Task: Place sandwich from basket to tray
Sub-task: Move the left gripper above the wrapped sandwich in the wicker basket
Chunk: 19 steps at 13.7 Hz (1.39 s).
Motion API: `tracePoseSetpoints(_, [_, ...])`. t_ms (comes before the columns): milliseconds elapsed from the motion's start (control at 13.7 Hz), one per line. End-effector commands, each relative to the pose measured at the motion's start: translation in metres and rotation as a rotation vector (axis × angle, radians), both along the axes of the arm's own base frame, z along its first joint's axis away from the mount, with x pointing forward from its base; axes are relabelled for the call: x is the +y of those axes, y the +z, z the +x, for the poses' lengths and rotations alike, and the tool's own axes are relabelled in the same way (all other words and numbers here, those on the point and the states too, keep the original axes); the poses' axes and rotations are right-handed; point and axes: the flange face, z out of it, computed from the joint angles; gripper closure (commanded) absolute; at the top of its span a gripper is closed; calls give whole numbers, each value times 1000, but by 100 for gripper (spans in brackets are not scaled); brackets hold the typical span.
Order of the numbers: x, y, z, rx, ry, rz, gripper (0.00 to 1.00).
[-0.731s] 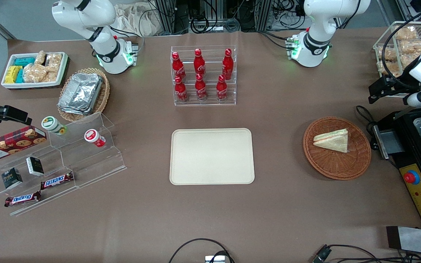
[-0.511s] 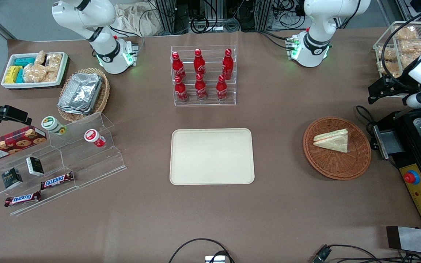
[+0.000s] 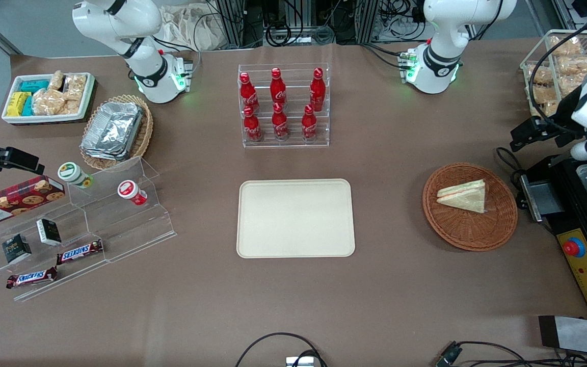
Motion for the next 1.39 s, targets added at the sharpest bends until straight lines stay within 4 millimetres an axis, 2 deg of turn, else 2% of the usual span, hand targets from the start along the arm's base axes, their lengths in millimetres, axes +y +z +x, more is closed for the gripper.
tracePoseSetpoints(0, [-1, -19, 8, 20, 73, -8, 0])
tracePoseSetpoints(219, [5, -44, 9, 16, 172, -18, 0])
tracePoseSetpoints(511, [9, -89, 5, 17, 289, -17, 0])
tracePoseSetpoints(877, [60, -145, -9, 14, 478, -89, 0])
tracePoseSetpoints(950, [62, -155, -11, 14, 495, -87, 0])
tracePoseSetpoints(1096, [78, -177, -17, 14, 578, -84, 0])
tracePoseSetpoints(1315, [81, -207, -21, 17, 670, -78, 0])
